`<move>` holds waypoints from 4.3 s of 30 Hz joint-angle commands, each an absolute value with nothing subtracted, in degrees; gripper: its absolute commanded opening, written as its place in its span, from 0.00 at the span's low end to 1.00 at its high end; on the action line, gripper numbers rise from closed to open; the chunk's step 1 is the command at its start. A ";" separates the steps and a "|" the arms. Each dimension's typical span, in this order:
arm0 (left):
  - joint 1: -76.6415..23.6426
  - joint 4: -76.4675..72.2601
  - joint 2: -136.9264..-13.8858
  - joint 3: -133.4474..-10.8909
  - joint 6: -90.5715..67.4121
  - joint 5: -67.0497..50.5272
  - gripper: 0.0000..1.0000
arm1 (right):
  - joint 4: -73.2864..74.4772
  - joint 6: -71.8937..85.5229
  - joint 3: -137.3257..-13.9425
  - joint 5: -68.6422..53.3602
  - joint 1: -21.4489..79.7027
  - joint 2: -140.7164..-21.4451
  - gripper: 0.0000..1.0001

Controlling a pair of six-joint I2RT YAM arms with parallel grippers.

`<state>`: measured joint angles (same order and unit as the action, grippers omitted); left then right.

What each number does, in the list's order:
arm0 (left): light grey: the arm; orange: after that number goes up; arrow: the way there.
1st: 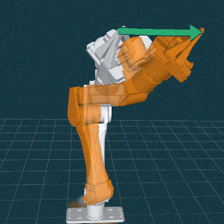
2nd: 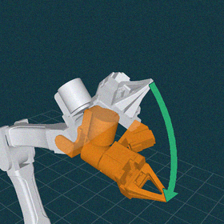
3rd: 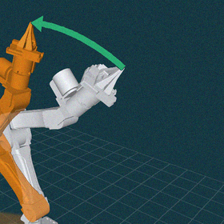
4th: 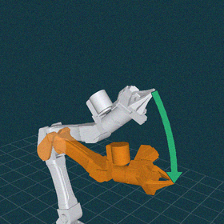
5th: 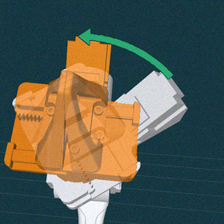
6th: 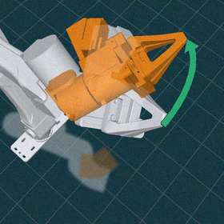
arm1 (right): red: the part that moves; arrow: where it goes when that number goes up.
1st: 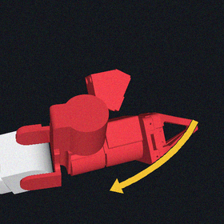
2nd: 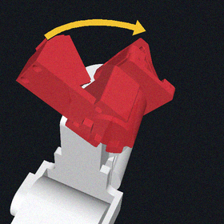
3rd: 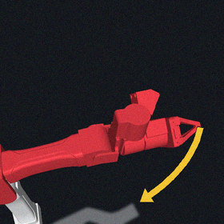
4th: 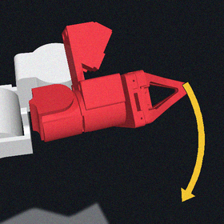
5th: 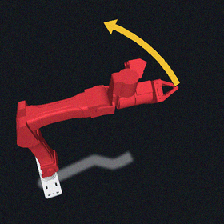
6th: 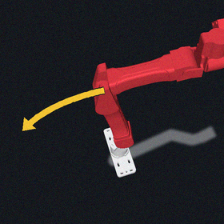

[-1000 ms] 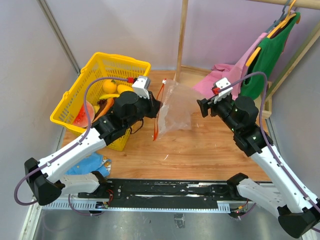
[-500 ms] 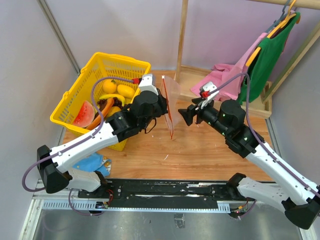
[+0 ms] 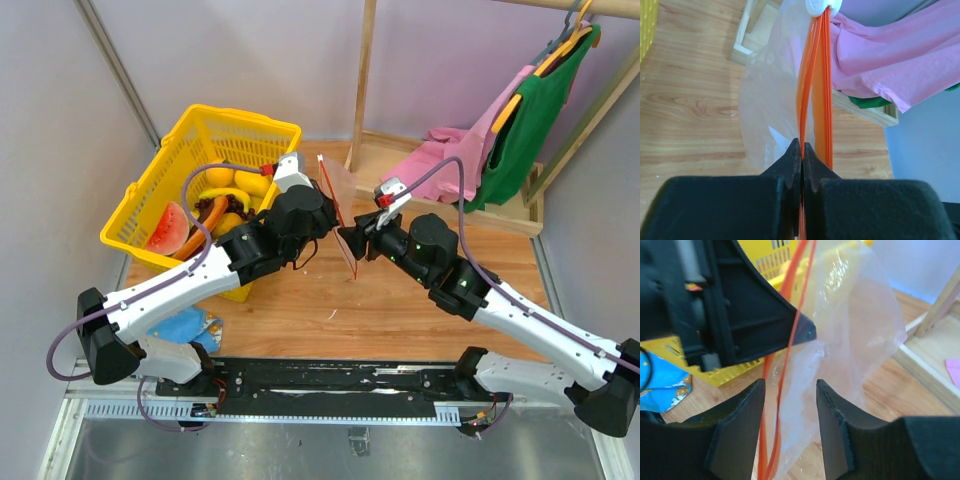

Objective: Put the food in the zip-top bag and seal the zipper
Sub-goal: Open the zipper of the food storage bag, then pick up the fake food from the bin.

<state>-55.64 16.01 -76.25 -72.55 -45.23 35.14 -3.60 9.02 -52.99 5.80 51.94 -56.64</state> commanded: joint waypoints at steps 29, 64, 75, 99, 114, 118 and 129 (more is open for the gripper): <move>-56.84 28.82 -77.77 -74.13 -50.19 34.39 0.00 | -3.40 -4.52 -50.21 36.92 52.60 -56.84 0.01; -56.83 20.01 -76.26 -68.32 -42.02 23.22 0.52 | 4.89 -11.09 -46.26 31.91 47.04 -54.11 0.01; -56.66 21.74 -68.47 -69.39 -31.73 22.76 0.77 | 4.75 -12.08 -46.28 33.07 47.08 -55.54 0.01; -23.71 43.76 -65.60 -74.08 -10.73 29.37 0.89 | 5.44 -13.46 -47.83 32.26 47.11 -56.59 0.01; -11.22 35.33 -86.29 -76.24 -3.23 23.42 0.81 | 4.94 -12.48 -48.03 30.34 47.05 -57.47 0.01; -9.80 35.52 -92.89 -78.84 -2.37 25.46 0.77 | 4.66 -12.62 -48.14 30.28 47.05 -57.55 0.01; -8.80 36.56 -103.85 -82.29 -1.60 26.18 0.70 | 4.28 -13.13 -48.00 31.01 46.95 -58.52 0.01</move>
